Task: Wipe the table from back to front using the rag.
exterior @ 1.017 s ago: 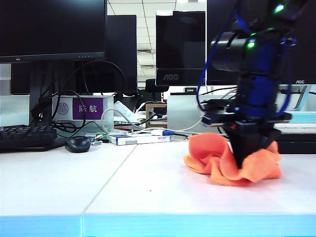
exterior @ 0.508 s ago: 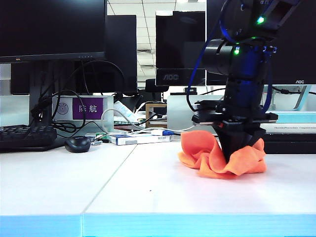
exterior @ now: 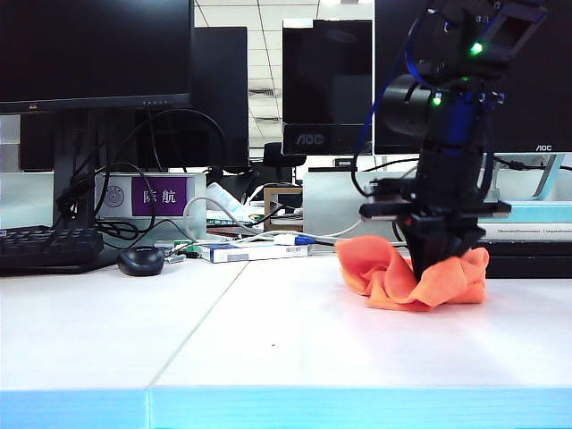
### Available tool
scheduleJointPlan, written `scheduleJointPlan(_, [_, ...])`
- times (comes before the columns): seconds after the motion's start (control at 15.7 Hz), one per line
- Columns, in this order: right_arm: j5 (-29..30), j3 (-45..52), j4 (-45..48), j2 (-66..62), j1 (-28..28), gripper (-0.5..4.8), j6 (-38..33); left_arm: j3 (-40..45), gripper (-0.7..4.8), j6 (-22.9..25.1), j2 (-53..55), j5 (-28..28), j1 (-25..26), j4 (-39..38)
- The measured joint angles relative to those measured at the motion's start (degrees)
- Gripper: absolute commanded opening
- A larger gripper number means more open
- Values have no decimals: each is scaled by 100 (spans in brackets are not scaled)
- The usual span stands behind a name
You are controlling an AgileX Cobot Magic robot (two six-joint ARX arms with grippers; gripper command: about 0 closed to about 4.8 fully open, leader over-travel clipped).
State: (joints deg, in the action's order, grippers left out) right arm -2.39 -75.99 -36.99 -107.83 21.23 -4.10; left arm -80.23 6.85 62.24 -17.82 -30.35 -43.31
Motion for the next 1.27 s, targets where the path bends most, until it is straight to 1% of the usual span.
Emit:
scheduleJointPlan(0.19, [-15,-693,-280,-490,-61,-6,35,0,84,0,-2,0,0,0])
scheduleJointPlan(0.64, [-24,-1311,-619,-957,-76,-6,83,0,84,0,-2,0,0,0])
scheduleJointPlan(0.95, [2,-1917,-649,-1362,-155,-6,96,0,84,0,-2,0,0,-2])
scheduleJointPlan(1.27, [66,-2234,-575,-1582,-278,-6,94,0,84,0,-2,0,0,-48])
